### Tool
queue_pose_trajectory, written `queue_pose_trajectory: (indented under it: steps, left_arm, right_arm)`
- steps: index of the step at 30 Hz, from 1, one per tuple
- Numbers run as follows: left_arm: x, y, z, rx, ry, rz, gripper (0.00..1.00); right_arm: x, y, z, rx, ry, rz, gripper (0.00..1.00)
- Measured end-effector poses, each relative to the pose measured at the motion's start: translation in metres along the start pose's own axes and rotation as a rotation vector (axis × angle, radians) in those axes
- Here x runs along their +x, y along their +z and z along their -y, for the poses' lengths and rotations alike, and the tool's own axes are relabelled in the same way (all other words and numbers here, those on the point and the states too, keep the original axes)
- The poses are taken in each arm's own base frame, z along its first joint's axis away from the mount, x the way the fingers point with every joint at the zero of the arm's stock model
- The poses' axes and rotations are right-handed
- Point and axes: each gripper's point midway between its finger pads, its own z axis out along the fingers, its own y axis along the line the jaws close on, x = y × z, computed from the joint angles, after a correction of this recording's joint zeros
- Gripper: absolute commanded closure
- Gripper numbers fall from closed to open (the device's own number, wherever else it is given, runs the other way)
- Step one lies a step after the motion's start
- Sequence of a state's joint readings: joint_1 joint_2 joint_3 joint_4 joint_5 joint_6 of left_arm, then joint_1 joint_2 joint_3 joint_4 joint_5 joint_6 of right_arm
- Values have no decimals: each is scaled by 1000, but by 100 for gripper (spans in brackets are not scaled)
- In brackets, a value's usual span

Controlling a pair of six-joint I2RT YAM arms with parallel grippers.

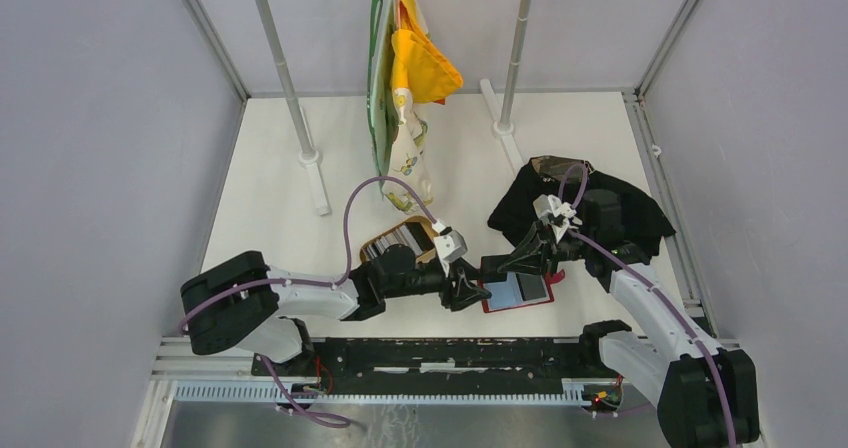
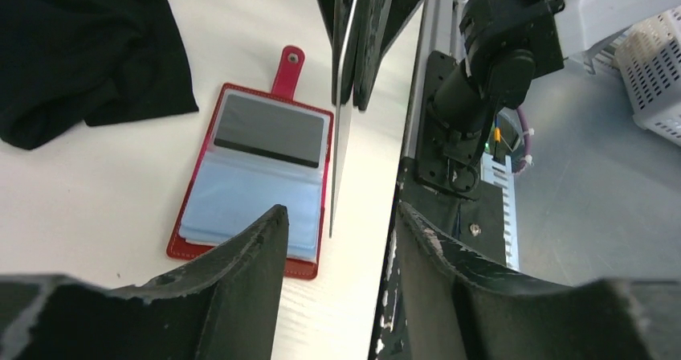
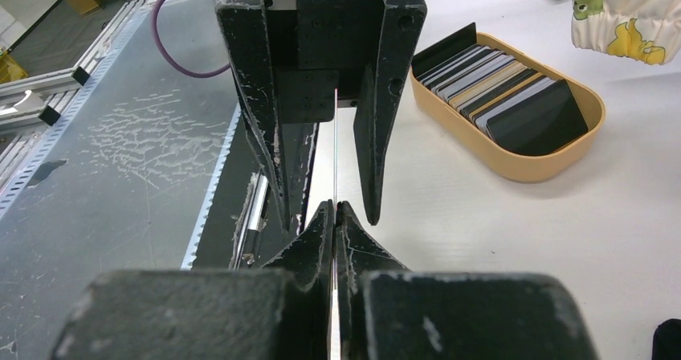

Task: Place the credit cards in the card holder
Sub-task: Pick up the credit card from the storage box.

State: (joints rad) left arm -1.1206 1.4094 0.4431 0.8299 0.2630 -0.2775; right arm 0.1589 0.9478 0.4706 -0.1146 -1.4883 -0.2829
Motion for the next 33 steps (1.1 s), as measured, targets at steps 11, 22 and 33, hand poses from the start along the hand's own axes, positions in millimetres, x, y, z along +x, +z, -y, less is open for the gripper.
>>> queue_pose_trajectory:
  steps: [11, 22, 33]
  left_arm:
    - [-18, 13, 1, 27, 3, 55, 98]
    - [16, 2, -9, 34, -54, -95, 98]
    - [24, 2, -4, 56, -78, -162, 98]
  right_arm:
    - [2, 0, 0, -1, -8, -2, 70]
    - [0, -10, 22, 91, -191, -158, 48]
    - [28, -4, 12, 30, -123, -247, 53]
